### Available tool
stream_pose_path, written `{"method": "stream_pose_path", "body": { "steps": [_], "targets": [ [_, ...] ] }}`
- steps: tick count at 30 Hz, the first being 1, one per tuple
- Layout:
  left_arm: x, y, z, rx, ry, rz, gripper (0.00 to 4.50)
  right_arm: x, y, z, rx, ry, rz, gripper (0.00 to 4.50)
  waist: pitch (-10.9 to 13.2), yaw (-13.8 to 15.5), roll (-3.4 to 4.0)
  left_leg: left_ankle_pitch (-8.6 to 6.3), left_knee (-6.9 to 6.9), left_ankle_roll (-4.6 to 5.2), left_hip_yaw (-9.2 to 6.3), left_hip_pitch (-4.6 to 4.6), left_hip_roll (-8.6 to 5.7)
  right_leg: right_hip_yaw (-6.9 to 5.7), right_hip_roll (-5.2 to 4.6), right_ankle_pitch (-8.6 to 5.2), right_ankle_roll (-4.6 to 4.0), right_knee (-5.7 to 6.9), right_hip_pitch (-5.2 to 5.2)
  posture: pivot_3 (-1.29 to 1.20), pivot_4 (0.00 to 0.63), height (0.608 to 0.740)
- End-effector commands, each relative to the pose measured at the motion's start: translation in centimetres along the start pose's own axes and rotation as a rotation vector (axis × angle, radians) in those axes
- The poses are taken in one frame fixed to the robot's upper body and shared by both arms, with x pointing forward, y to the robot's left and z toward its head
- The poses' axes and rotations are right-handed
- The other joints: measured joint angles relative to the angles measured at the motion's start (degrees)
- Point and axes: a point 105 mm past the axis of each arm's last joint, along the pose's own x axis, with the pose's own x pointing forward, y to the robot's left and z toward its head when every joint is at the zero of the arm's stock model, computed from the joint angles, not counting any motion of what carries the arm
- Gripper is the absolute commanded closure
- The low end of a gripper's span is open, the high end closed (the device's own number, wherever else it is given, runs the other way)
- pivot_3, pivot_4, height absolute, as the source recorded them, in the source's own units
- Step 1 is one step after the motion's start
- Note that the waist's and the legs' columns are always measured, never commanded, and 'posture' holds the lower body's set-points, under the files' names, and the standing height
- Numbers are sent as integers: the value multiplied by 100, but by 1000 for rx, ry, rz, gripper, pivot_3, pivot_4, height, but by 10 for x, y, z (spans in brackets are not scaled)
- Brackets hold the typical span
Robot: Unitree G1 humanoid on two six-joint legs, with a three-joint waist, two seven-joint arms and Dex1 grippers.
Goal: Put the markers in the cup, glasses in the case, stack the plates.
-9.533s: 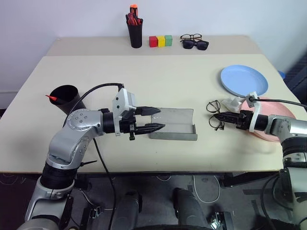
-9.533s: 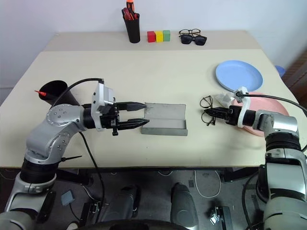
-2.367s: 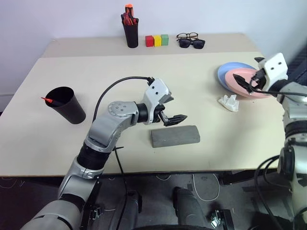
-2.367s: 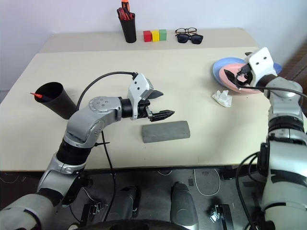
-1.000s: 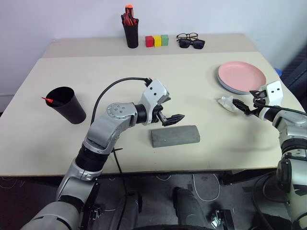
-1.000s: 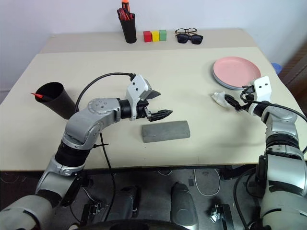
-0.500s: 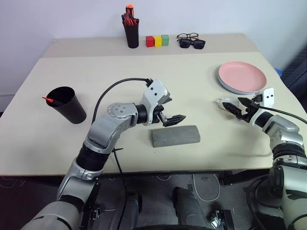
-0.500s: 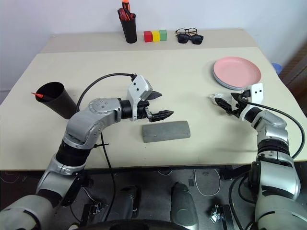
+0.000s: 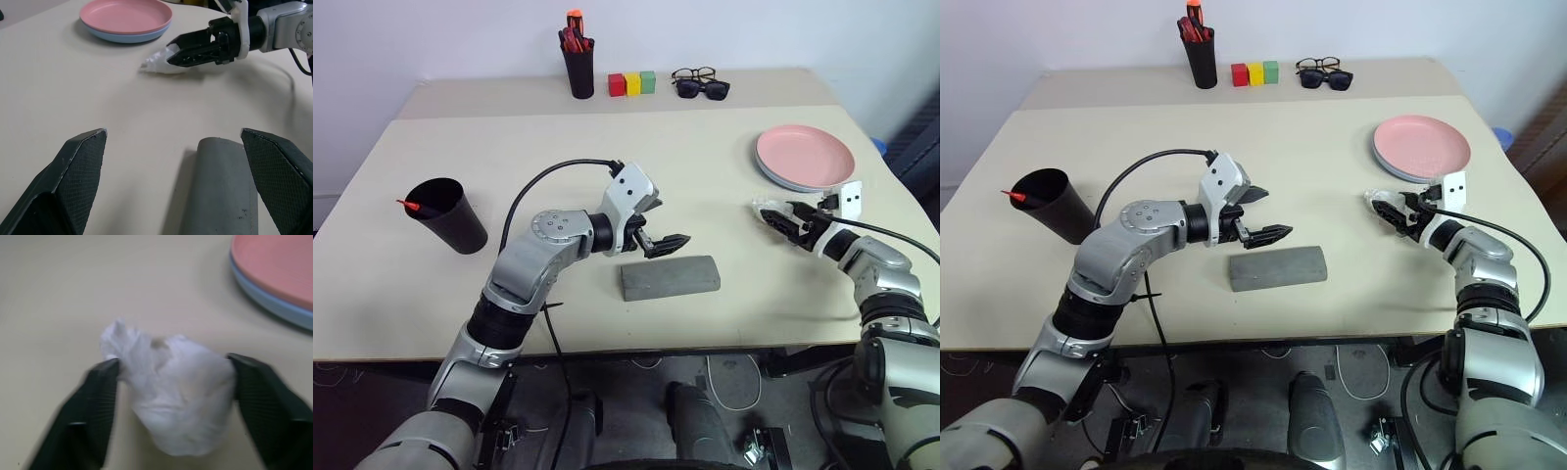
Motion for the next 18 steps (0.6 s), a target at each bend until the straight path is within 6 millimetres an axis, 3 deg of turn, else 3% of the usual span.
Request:
{"method": "stream_pose_path", "body": {
  "steps": [1, 4, 11, 15, 18],
  "targets": [
    [-1, -2, 15, 54, -44, -4, 0, 1, -1, 8, -15, -17, -3, 2867, 0, 0, 0, 0, 0, 0, 0, 0, 0, 0, 0, 0, 0, 0, 0, 0, 150, 740],
    [0, -3, 14, 54, -43, -4, 0, 1, -1, 6, -16, -11, -6, 4430, 0, -3, 0, 0, 0, 0, 0, 0, 0, 0, 0, 0, 0, 0, 0, 0, 150, 740],
    [1, -4, 14, 53, -45, -7, 0, 0, -2, 11, -51, -32, -17, 4430, 0, -1, 0, 0, 0, 0, 0, 0, 0, 0, 0, 0, 0, 0, 0, 0, 150, 740],
    [1, -4, 13, 52, -46, -9, 0, 0, -2, 34, -68, -131, -18, 4430, 0, -2, 0, 0, 0, 0, 0, 0, 0, 0, 0, 0, 0, 0, 0, 0, 150, 740],
    [1, -4, 13, 52, -48, -5, 0, 1, -10, 64, -115, -240, -96, 4430, 0, -12, 1, 0, 0, 0, 0, 0, 0, 0, 0, 0, 0, 0, 0, 0, 150, 740]
  ]
}}
